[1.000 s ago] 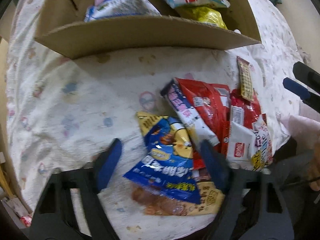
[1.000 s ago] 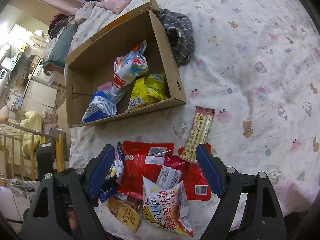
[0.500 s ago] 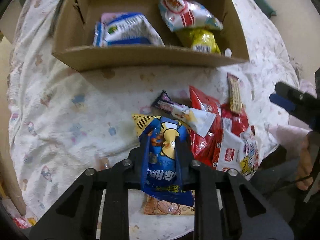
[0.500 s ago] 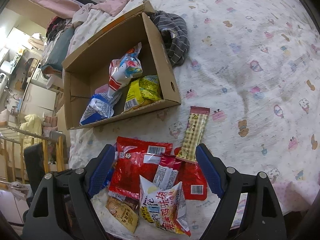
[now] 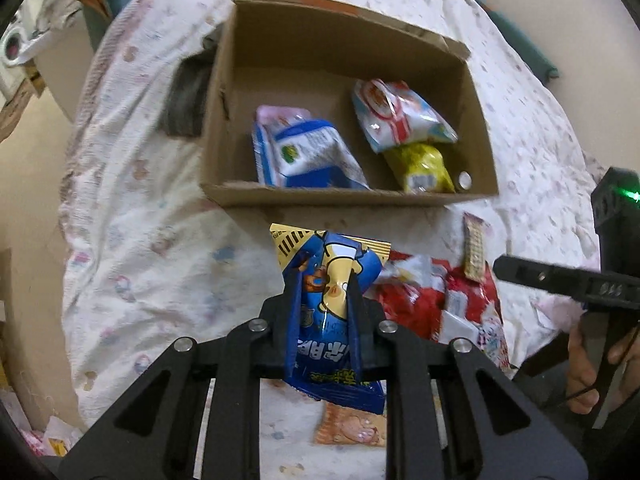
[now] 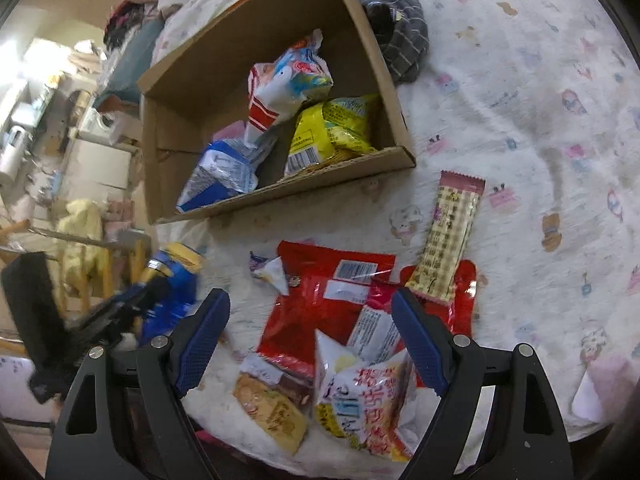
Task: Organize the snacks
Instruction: 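Grasp the blue-yellow snack bag with the left gripper while the right gripper grasps the wafer bar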
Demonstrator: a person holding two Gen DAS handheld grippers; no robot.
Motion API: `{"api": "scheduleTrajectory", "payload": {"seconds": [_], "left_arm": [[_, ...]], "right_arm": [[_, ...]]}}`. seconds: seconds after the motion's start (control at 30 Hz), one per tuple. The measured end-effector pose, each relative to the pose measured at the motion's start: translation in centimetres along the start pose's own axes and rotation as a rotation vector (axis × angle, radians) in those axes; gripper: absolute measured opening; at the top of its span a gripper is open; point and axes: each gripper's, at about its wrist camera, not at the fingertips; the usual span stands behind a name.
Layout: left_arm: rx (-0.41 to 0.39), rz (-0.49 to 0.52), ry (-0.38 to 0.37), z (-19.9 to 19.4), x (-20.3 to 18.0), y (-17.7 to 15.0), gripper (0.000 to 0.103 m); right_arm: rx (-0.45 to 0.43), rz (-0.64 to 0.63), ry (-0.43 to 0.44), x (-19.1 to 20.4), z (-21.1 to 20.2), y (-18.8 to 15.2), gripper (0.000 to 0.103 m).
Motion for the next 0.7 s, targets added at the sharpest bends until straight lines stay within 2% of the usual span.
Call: {"api": "scheduleTrajectory", "payload": {"seconds": [0.07,0.13,0.17,0.2,0.27,0.33,0.43,0.57,0.7], "left_arm": [[-0.010,-0.017,0.005,-0.2,0.6,0.2,0.017],[-0.019,-0.040,0.004,-0.5,1.2,0.2,0.017],[-0.023,-0.050,-0.001,-0.7,1.4,0.3,0.017],[-0.027,-0.053,-0.003,-0.8,1.4,0.3,0.017],[-0.035,-0.052,-0.005,-0.9,1.2,0.4,0.017],[-0.041,-0.045,-0.007,-1.0,0.9,0.5,0.017],[-0.047,-0.024,-0.006,-0.9,0.2,0.6,0.017],[-0.040,-0.014,-0.003,-0.6,0.0,0.6,0.017],[-0.032,-0.016,0.006,-0.3,0.2,0.5,0.017]], "right_arm": [[0.017,-0.018,-0.050,-0.1,0.6,-0.1,0.082],[0.033,-0.015,-0.079,-0.7,0.9,-0.2,0.071],[0.040,0.000,-0.073,-1.2,0.9,-0.3,0.061],[0.037,0.015,-0.072,-1.6,0.8,-0.3,0.055],[-0.027,0.055,-0.120,-3.0,-0.2,0.0,0.054],[-0.056,0.098,-0.130,-4.5,-0.6,0.6,0.055],[-0.024,0.167,-0.102,-6.2,0.3,1.1,0.055],[-0.001,0.115,-0.151,-5.7,1.9,1.6,0.049],[0.015,0.060,-0.274,-5.2,3.9,2.1,0.044]]}}
Point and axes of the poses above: each gripper's, at about its wrist camera, not at the fingertips, and z roughly the way its jaws point, x to its left, y to its top, and after that the axes turned 4 degrees about -x, right-handed
